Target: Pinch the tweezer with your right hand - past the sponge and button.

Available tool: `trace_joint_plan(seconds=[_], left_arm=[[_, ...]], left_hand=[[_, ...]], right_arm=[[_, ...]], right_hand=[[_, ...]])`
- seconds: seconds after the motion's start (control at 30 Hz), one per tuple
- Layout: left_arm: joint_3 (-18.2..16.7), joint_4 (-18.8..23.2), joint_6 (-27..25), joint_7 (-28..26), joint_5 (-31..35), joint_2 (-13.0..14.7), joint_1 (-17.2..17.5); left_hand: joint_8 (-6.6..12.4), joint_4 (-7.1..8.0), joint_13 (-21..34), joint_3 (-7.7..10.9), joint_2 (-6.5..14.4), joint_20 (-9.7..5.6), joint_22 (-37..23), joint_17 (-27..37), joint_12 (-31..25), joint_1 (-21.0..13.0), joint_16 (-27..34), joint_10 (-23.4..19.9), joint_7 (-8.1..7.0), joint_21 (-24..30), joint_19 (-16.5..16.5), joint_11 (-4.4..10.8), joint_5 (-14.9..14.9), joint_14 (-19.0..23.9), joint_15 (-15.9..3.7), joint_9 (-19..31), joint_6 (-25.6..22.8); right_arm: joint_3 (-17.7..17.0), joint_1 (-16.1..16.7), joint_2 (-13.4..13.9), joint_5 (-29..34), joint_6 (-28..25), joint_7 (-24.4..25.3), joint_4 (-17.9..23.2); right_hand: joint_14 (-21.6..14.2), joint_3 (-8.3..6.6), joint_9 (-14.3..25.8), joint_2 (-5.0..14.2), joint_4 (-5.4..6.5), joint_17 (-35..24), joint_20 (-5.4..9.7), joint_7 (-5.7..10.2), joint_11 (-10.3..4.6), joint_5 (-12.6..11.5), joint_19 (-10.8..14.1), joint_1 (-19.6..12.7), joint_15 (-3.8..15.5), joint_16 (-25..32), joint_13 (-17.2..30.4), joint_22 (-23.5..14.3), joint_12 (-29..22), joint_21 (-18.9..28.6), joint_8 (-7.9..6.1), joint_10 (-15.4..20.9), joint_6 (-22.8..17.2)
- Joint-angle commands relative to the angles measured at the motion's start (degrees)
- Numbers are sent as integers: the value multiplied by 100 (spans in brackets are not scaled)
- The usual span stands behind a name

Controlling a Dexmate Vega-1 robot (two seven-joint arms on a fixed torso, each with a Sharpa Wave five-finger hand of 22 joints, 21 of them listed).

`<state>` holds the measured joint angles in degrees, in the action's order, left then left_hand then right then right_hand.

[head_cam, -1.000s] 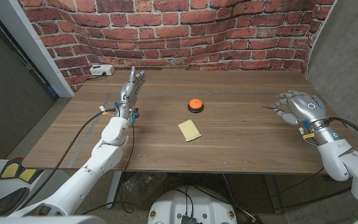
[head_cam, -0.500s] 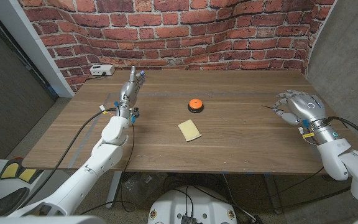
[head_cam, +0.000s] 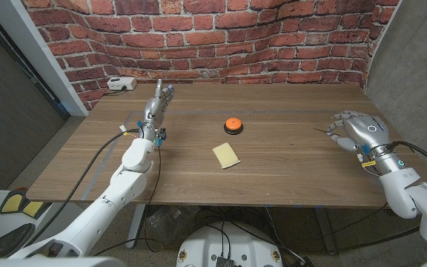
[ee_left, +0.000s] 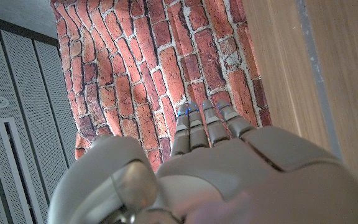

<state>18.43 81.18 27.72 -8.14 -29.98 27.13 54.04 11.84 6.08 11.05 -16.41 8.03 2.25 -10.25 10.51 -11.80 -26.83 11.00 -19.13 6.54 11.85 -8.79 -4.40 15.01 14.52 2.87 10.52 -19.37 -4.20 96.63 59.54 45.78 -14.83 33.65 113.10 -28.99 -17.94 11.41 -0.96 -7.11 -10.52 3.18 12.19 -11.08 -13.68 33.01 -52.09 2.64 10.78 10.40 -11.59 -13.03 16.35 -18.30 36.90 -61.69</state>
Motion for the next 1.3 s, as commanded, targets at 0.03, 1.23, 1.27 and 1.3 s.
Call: trace_joint_plan(seconds=[0.03, 1.23, 1.27, 1.3], left_arm=[[45, -98, -16, 65, -43, -42, -61], [57, -25, -150, 26, -13, 24, -100], [58, -27, -151, 24, -11, 24, -100], [57, -27, -153, 21, -11, 25, -100]], left_hand=[[-24, 32, 10, -22, -5, 5, -19, 10, 15, -31, -4, -38, 2, 0, -59, -2, -20, 33, -15, 33, -36], [-26, 41, 10, -21, -3, 6, -19, 10, 17, -42, -3, -34, 4, -5, -56, -1, -26, 35, -13, 34, -44], [-26, 41, 10, -21, -3, 7, -19, 10, 17, -43, -4, -34, 11, -5, -55, 1, -26, 35, -16, 34, -45], [-26, 42, 10, -21, -3, 7, -19, 10, 16, -43, -3, -36, 6, -6, -54, 0, -26, 35, -13, 34, -47]], right_arm=[[-19, 126, -139, -103, -27, -150, 13], [874, -346, -177, -845, -541, -62, -441], [895, -366, -193, -902, -575, -80, -436], [917, -388, -208, -959, -580, -73, -446]], right_hand=[[3, 22, 6, 14, 11, -23, 346, -21, 21, 8, -16, 44, 486, -13, 5, -13, 32, 33, 27, 1, -40], [-33, 4, 4, 60, 3, -21, 331, -32, 77, 29, 3, 52, 477, -11, 6, -15, 48, 49, 69, 19, -43], [-21, 10, 4, 55, 5, -21, 318, -18, 92, 34, -10, 64, 449, -17, 7, -16, 54, 45, 90, 9, -4], [-11, 19, 4, 50, 10, -21, 310, -18, 103, 38, -15, 82, 447, -20, 7, -16, 64, 44, 121, -9, 57]])
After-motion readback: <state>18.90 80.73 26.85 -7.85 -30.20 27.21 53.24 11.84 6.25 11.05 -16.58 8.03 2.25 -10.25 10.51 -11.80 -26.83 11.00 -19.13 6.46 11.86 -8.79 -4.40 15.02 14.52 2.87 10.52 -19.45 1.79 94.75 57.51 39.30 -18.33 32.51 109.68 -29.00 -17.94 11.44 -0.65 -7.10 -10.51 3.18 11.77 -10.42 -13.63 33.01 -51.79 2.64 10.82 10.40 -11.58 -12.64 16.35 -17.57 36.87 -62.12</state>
